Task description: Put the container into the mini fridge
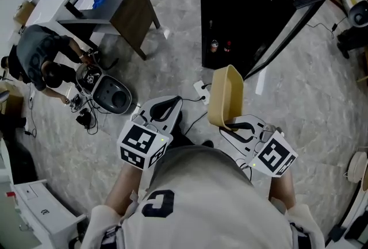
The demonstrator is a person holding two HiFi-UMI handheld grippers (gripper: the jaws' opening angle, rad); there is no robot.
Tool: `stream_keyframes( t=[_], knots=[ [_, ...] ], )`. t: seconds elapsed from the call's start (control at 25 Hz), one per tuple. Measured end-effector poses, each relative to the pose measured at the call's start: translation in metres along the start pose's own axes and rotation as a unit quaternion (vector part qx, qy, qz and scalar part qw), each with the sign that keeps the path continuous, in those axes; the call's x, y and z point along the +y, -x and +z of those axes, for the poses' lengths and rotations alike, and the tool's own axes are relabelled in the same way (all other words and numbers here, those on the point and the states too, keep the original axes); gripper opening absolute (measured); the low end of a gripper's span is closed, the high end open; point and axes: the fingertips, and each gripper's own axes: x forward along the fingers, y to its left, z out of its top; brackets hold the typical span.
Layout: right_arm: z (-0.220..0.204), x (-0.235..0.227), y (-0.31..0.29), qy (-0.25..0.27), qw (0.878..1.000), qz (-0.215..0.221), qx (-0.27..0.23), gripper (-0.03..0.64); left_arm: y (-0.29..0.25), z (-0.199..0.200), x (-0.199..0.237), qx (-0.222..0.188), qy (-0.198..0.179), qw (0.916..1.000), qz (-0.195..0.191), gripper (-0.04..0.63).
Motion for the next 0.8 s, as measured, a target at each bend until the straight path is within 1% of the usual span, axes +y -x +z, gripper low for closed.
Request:
stream_keyframes(
  t=[0.24, 0.4, 0.52, 0.68, 0.8],
  knots=[
    [-0.005, -0.030, -0.012, -0.003, 0.999, -0.025, 0.031, 0.032, -0.031, 0.006, 0.027, 0.002, -0.003, 0.9997, -0.025, 0.055],
    [-0.003, -0.055, -0.020, -0.005, 0.998, -0.047, 0.046, 0.032, -0.051, 0.019, 0.053, -0.007, -0.021, 0.9989, -0.040, 0.055],
    [0.008, -0.083, -0.038, -0.004, 0.996, -0.061, 0.062, 0.032, -0.065, 0.032, 0.091, -0.011, -0.025, 0.9984, -0.049, 0.055],
    [0.025, -0.112, -0.072, -0.016, 0.995, -0.058, 0.084, 0.032, -0.077, 0.040, 0.145, -0.015, -0.016, 0.9980, -0.060, 0.055],
    [0.036, -0.130, -0.095, -0.015, 0.993, -0.054, 0.101, 0.032, -0.084, 0.046, 0.179, -0.019, -0.014, 0.9976, -0.065, 0.055]
  ],
)
